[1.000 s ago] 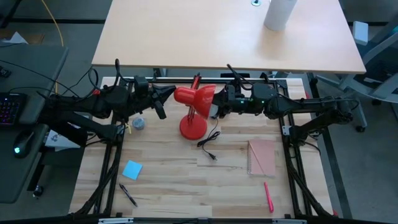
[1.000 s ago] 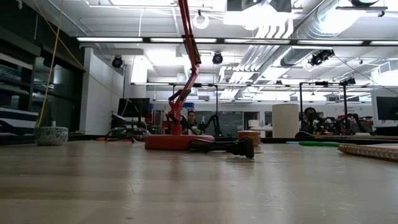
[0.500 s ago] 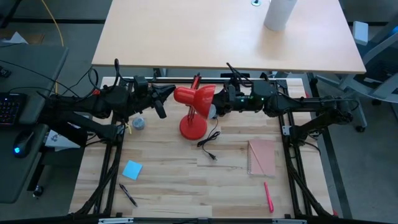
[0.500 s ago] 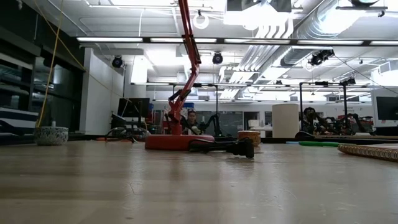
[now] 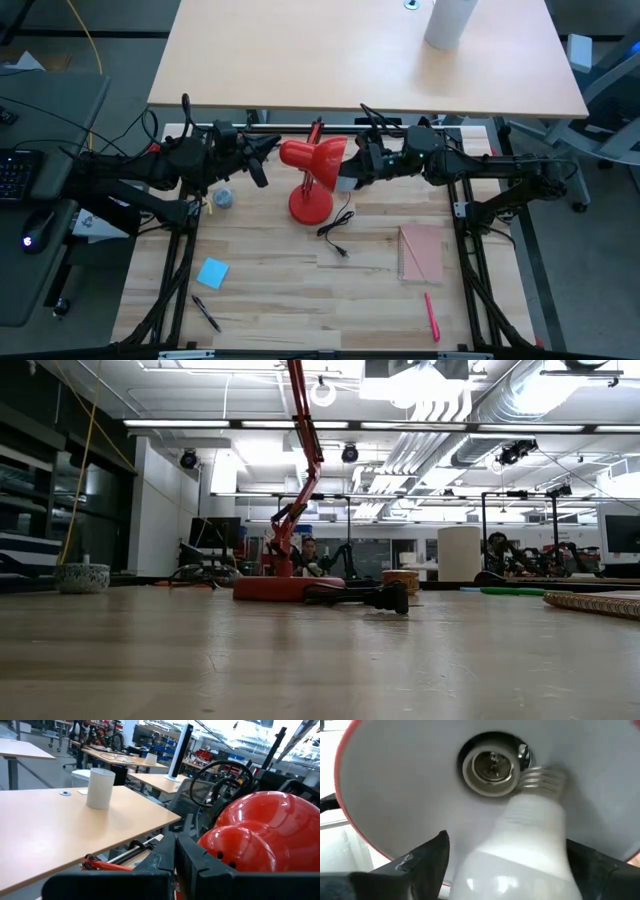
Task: Screw lightbulb
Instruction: Insert the lightbulb into the lamp
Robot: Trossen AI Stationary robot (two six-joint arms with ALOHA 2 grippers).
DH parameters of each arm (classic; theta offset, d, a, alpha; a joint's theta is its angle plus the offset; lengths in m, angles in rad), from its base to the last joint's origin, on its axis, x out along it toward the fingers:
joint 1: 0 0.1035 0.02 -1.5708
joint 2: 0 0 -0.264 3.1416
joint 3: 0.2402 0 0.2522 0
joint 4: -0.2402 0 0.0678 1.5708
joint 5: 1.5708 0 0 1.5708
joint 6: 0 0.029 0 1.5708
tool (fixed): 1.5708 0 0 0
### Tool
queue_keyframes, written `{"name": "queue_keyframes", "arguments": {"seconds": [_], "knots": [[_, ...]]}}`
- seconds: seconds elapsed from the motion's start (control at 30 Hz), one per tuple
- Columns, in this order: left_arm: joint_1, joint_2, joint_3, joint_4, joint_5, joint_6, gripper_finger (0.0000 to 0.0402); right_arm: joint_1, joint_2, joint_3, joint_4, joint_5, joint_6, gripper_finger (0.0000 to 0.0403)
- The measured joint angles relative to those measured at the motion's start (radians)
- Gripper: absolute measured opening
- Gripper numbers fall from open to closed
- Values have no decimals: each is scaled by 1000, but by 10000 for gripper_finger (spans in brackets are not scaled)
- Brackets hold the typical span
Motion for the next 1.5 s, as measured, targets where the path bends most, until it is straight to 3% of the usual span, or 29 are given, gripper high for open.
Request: {"name": "queue_keyframes", "arguments": {"seconds": [0.23,0.43,0.87,1.13,1.3,1.5], "knots": [[0,0,1,32,-3,1,0,-18,-14,0,4,-32,-20,221],[0,-2,1,55,-3,33,0,-55,-70,0,-55,-62,-92,220],[0,-3,1,215,-15,160,0,-65,-263,0,-517,-195,-430,220],[0,-3,2,439,145,261,5,-65,-390,0,-678,-189,-686,220],[-17,7,43,451,216,266,41,-64,-411,0,-752,-112,-833,220],[-93,80,133,445,226,261,131,-35,-379,49,-802,-66,-964,220]]}}
